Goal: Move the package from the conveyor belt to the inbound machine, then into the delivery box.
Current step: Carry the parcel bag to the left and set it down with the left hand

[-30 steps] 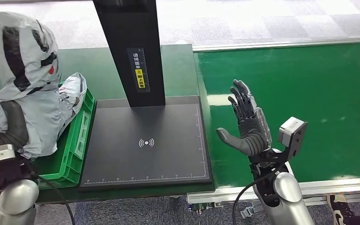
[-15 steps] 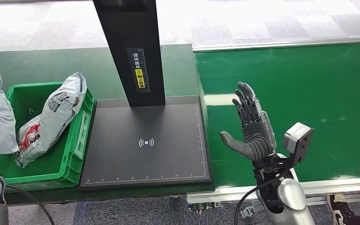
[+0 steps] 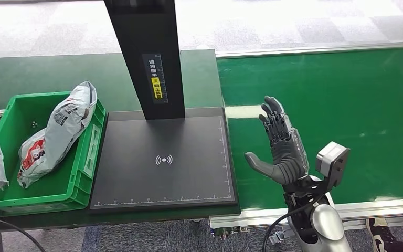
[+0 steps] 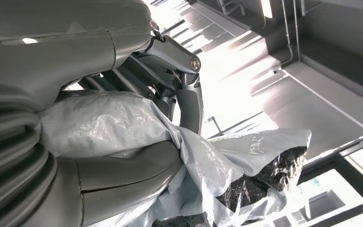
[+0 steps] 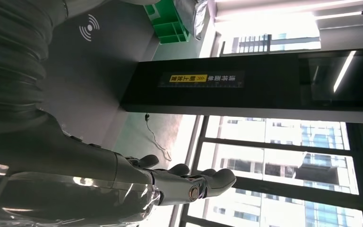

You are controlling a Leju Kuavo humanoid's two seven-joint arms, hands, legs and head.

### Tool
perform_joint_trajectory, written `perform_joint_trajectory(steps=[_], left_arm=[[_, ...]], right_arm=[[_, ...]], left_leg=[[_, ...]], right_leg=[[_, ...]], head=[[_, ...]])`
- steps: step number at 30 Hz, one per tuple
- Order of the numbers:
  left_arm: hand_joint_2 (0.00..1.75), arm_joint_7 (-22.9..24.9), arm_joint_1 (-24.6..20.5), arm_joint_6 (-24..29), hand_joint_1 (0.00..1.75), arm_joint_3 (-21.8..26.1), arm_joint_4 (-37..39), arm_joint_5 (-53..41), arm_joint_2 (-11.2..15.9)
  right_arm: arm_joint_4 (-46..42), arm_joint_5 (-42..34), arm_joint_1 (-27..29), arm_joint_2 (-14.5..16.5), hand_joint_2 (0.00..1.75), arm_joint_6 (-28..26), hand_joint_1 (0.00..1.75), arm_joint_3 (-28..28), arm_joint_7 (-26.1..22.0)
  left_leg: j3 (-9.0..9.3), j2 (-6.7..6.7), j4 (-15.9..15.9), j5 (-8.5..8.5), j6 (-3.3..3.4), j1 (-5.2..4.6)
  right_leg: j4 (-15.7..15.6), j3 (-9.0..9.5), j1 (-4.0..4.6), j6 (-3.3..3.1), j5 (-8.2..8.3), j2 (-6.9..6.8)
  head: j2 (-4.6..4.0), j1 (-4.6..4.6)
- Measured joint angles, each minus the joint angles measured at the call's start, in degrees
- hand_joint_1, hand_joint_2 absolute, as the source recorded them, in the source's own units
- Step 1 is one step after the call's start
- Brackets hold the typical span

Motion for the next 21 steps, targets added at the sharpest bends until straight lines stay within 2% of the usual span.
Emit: perform_joint_trajectory(steps=[7,8,11,12,15,21], left_arm=[[1.75,1.0,-0.4,-1.0,1.75,0.1,3.5,-1.9,-0.1],[1.75,1.1,-0.4,-1.0,1.66,0.1,3.9,-2.1,-0.1],[1.75,1.2,-0.5,-1.3,0.36,0.0,4.8,-2.4,-0.1],[1.75,1.4,-0.6,-1.7,0.00,-0.1,5.1,-2.6,-0.1],[1.75,2.1,-1.6,-3.7,0.00,-1.1,6.2,-3.6,-0.1],[1.75,3.4,-3.0,-5.8,0.00,-6.2,5.8,-5.2,-0.4]], right_arm=[[-0.2,0.1,0.4,0.0,1.75,0.2,0.00,-0.2,0.0],[-0.3,0.1,0.5,0.0,1.75,0.2,0.00,-0.3,0.0],[-0.5,0.1,0.7,0.0,1.75,0.3,0.00,-0.3,0.0],[-0.6,0.1,0.7,0.0,1.75,0.4,0.00,-0.3,0.0],[-0.5,-0.1,0.2,0.0,1.75,0.7,0.00,-0.3,0.2],[-0.5,-0.5,-0.5,0.0,1.75,1.0,0.00,-0.8,0.6]], left_leg=[[0.00,0.02,0.0,0.00,0.00,0.00],[0.00,0.02,0.0,0.00,0.00,0.00],[0.00,0.02,0.0,0.00,0.00,0.00],[0.00,0.02,0.0,0.00,0.00,0.00],[-0.01,0.01,0.0,0.00,0.00,0.00],[0.01,0.02,0.0,0.01,0.00,0.00]], right_leg=[[0.0,-0.01,-0.01,0.00,0.00,0.01],[0.0,-0.01,-0.01,0.00,0.00,0.01],[0.0,-0.02,0.00,0.00,0.00,0.01],[0.0,-0.03,0.00,0.00,0.00,0.01],[0.0,-0.02,0.00,0.00,0.00,0.00],[0.0,0.01,-0.02,-0.03,0.03,0.01]], head=[[0.00,0.00],[0.00,0.00],[0.00,-0.01],[0.00,-0.01],[0.00,-0.01],[0.00,0.00]])
